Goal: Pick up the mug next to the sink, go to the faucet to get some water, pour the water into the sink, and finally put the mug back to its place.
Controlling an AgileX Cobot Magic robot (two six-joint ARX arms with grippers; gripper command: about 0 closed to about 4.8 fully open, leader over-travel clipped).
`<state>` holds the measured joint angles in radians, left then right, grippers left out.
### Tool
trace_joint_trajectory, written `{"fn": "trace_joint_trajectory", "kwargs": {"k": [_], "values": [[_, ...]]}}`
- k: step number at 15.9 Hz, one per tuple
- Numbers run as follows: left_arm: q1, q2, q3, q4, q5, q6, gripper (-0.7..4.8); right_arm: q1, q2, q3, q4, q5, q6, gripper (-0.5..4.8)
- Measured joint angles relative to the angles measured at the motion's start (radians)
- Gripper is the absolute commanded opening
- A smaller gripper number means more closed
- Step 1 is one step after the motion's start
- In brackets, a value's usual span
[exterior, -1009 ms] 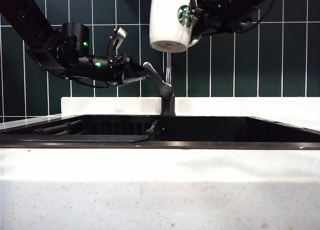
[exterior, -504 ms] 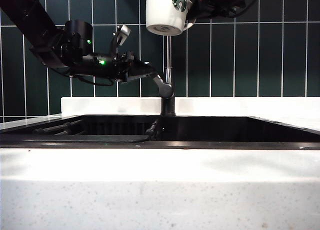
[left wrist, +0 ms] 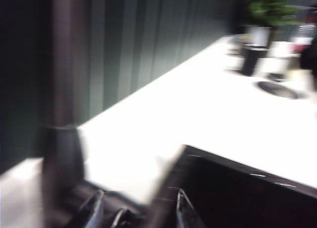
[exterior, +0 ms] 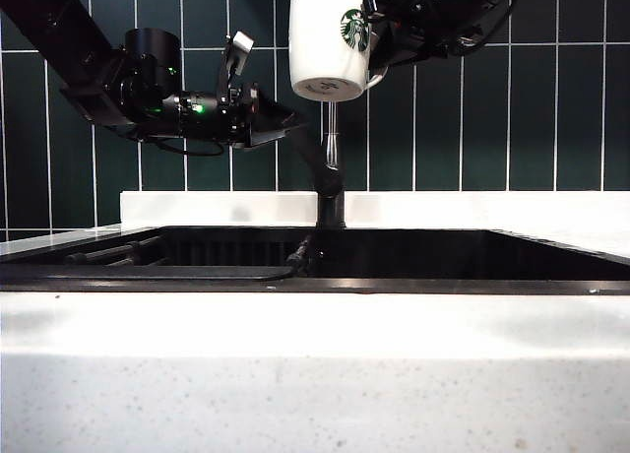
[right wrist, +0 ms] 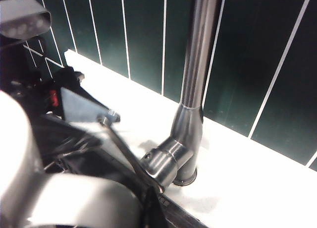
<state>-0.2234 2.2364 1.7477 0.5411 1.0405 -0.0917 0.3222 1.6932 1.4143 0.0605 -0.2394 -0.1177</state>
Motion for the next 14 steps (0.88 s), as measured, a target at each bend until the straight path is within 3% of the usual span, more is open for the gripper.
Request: {"fn": "trace_joint_trajectory", "kwargs": {"k": [4,10,14], "values": [[-0.001,-0.002,0.0,0.001,0.089,-0.036,1.83,0.0,0.0,0.0,-0.003,0.0,-0.005,0.0],[-0.006,-0.003,0.0,0.004,-0.069,0.027,1.83,0.0,0.0,0.0,-0.019,0.0,-0.013,0.0],[-0.006,-0.003,0.004,-0.052,-0.076,0.07,1.83,0.0,0.0,0.0,-0.025,0.001,-0.029,0.0]]}}
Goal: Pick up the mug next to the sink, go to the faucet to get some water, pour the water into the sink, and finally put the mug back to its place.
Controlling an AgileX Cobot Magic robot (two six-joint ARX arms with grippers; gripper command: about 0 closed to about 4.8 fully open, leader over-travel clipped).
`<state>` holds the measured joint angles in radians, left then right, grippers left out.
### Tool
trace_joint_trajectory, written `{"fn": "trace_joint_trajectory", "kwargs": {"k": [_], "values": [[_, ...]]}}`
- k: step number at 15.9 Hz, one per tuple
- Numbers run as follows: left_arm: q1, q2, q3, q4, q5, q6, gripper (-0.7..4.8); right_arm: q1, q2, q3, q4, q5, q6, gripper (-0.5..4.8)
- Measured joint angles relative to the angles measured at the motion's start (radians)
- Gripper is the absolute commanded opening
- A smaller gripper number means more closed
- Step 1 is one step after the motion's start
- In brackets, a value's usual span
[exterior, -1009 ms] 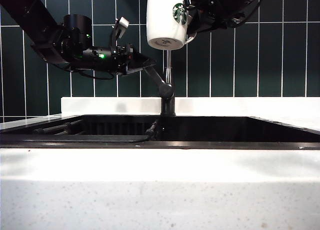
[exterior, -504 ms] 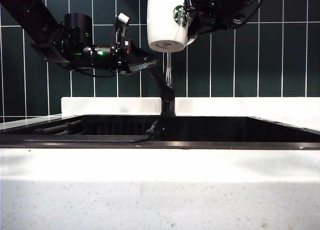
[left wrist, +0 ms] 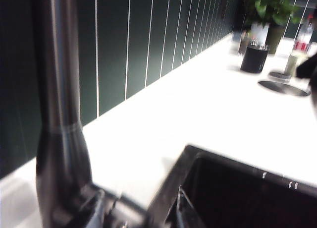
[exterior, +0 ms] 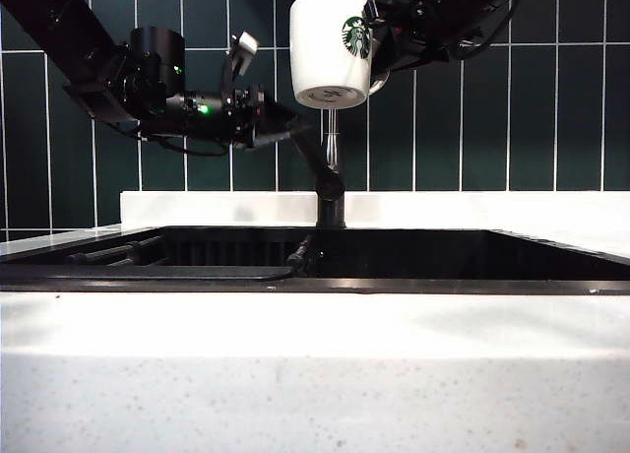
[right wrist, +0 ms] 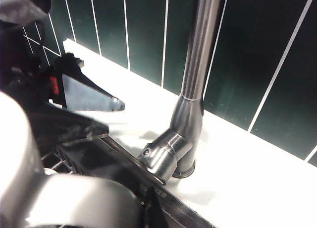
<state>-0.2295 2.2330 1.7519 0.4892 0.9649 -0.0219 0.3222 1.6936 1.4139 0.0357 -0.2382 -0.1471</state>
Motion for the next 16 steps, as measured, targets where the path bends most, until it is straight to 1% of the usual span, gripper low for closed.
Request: {"fn": "trace_joint_trajectory", "kwargs": {"k": [2,3,6,12,13,15,16], "values": [[0.0,-0.001,0.0,-0.09,-0.007,0.077,1.83,0.0,0.0,0.0,-0.001,0.0,-0.001,0.0],[0.0,-0.001,0.0,-0.114,-0.018,0.099,1.83,0.0,0.0,0.0,-0.001,0.0,-0.001,0.0],[-0.001,-0.001,0.0,-0.113,-0.037,0.116,1.83,0.0,0.0,-0.002,-0.005,0.002,-0.003,0.0],[-0.002,-0.001,0.0,-0.087,-0.072,0.117,1.83,0.0,0.0,-0.002,-0.01,0.002,-0.004,0.0],[-0.003,-0.001,0.0,-0.066,-0.121,0.115,1.82,0.0,0.001,-0.002,-0.012,0.003,-0.005,0.0],[-0.013,-0.003,0.0,-0.027,-0.233,0.072,1.83,0.0,0.001,-0.002,-0.012,0.003,-0.005,0.0],[-0.013,-0.003,0.0,-0.002,-0.253,0.045,1.83,0.0,0.001,-0.002,-0.012,0.003,-0.005,0.0]]}}
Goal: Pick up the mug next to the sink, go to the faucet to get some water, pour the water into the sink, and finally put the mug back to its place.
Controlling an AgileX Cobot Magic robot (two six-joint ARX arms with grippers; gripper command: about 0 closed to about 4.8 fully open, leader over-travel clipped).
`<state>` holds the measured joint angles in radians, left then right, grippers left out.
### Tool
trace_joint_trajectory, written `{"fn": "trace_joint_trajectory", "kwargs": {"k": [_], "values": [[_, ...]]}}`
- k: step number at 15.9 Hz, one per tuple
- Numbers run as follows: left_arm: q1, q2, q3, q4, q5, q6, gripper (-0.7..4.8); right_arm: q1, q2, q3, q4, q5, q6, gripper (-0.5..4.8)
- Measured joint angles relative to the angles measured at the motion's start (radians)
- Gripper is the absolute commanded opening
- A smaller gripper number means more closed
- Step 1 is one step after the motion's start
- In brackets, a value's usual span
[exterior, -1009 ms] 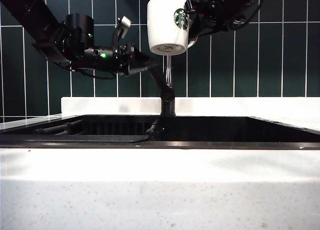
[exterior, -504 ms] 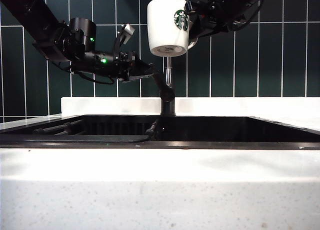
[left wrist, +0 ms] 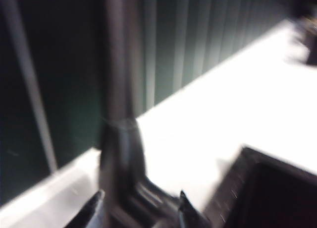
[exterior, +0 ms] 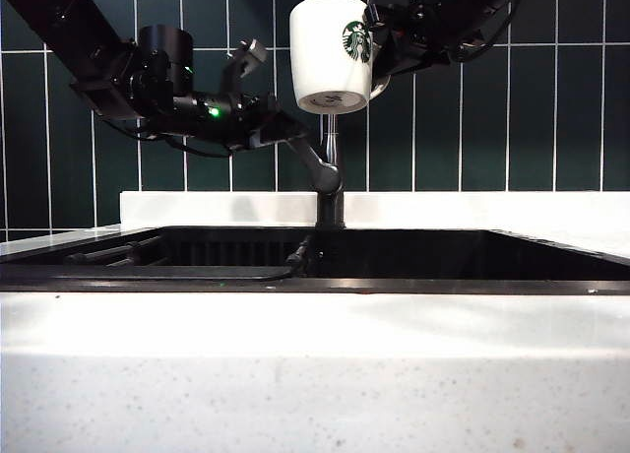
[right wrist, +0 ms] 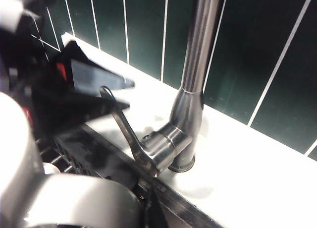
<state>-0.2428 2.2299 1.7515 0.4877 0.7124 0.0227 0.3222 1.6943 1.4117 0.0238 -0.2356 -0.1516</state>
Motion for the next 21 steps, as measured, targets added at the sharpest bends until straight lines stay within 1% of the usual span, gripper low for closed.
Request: {"fn": "trace_joint_trajectory", "kwargs": {"k": [1,2,3,4,5,6,7,9,10,11,12,13,15,16,17,19,21], "values": [[0.003,0.0,0.0,0.018,0.008,-0.032,1.83,0.0,0.0,0.0,0.0,0.0,0.0,0.0],[0.014,-0.011,0.0,0.039,0.084,-0.072,1.83,-0.001,0.0,-0.001,0.0,0.001,-0.01,0.0],[0.019,-0.032,0.0,0.04,0.136,-0.092,1.83,-0.002,-0.001,-0.001,0.0,0.011,-0.027,0.0],[0.017,-0.065,0.0,0.044,0.185,-0.121,1.82,-0.006,-0.005,-0.001,-0.004,0.032,-0.054,0.0],[0.011,-0.101,0.0,0.039,0.214,-0.156,1.76,-0.01,-0.015,-0.002,-0.017,0.052,-0.077,0.0],[0.01,-0.142,0.0,0.004,0.227,-0.179,1.59,-0.021,-0.03,-0.002,-0.031,0.061,-0.094,0.0],[0.013,-0.217,0.0,-0.095,0.228,-0.174,1.14,-0.042,-0.056,-0.002,-0.046,0.08,-0.118,0.0],[0.013,-0.31,0.0,-0.26,0.204,-0.116,0.7,-0.076,-0.082,-0.001,-0.072,0.121,-0.152,0.0],[0.01,-0.371,0.0,-0.362,0.188,-0.058,0.48,-0.1,-0.096,-0.002,-0.108,0.123,-0.156,0.0],[0.009,-0.41,0.0,-0.432,0.176,-0.015,0.46,-0.117,-0.106,-0.002,-0.133,0.128,-0.157,0.0],[0.008,-0.462,0.0,-0.565,0.141,0.044,0.17,-0.148,-0.119,-0.002,-0.167,0.137,-0.16,0.0],[0.004,-0.487,0.0,-0.643,0.118,0.084,-0.06,-0.167,-0.129,-0.002,-0.188,0.138,-0.163,0.0],[-0.018,-0.53,-0.038,-0.76,0.066,0.159,-0.06,-0.193,-0.137,-0.002,-0.219,0.142,-0.164,0.0],[-0.038,-0.549,-0.079,-0.788,0.025,0.19,-0.06,-0.196,-0.137,-0.002,-0.235,0.148,-0.164,0.0],[-0.052,-0.559,-0.12,-0.8,0.002,0.203,-0.06,-0.196,-0.137,-0.002,-0.251,0.149,-0.168,0.0],[-0.069,-0.59,-0.224,-0.8,-0.028,0.21,-0.06,-0.194,-0.137,-0.006,-0.262,0.143,-0.185,0.0],[-0.069,-0.626,-0.282,-0.799,-0.058,0.21,-0.06,-0.194,-0.137,-0.006,-0.266,0.143,-0.206,0.0]]}}
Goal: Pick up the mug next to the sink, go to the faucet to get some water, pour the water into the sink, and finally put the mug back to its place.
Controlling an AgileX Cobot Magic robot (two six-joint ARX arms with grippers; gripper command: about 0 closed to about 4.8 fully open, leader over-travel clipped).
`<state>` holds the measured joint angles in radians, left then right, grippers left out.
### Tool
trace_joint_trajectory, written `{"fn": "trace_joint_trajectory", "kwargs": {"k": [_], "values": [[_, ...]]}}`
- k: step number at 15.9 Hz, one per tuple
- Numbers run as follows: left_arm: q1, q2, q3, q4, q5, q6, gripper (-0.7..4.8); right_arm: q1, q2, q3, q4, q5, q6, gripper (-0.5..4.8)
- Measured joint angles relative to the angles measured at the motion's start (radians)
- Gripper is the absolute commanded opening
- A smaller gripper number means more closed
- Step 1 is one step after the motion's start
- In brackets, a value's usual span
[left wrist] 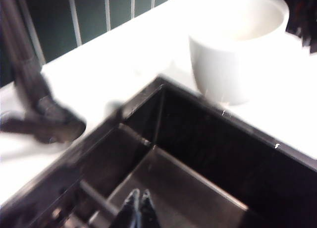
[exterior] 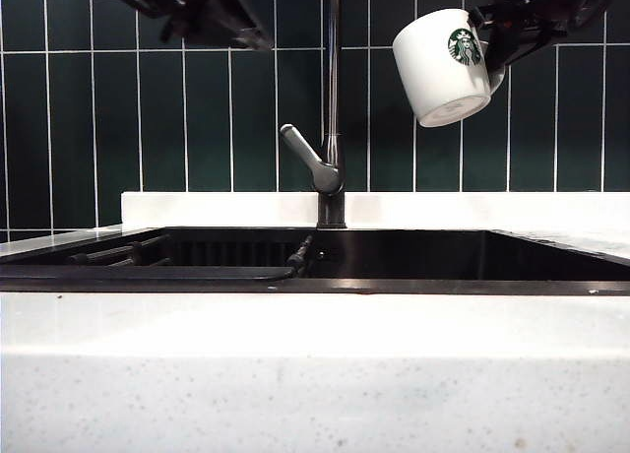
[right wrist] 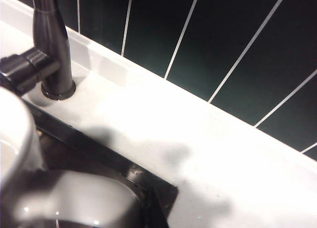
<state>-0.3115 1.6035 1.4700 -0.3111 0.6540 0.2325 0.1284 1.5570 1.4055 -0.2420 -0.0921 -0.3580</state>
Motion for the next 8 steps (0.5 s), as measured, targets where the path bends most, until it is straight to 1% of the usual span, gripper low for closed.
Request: {"fn": "trace_joint_trajectory", "kwargs": {"k": [2,3,5,7,8], "values": [[0.0,-0.056,-0.082,0.039,-0.057,0.0,-0.06,0.0,-0.003,-0.008,-0.011,0.033,-0.063,0.0],[0.0,-0.098,-0.156,0.061,-0.084,0.0,-0.06,-0.006,-0.006,-0.033,-0.009,0.055,-0.098,0.0],[0.0,-0.159,-0.255,0.108,-0.121,0.0,-0.06,-0.01,-0.006,-0.07,-0.012,0.068,-0.14,0.0],[0.0,-0.219,-0.344,0.167,-0.153,-0.01,-0.06,-0.009,-0.006,-0.097,-0.013,0.108,-0.228,0.0],[0.0,-0.266,-0.408,0.206,-0.185,-0.034,-0.06,-0.007,-0.005,-0.107,-0.019,0.125,-0.297,0.0]]}}
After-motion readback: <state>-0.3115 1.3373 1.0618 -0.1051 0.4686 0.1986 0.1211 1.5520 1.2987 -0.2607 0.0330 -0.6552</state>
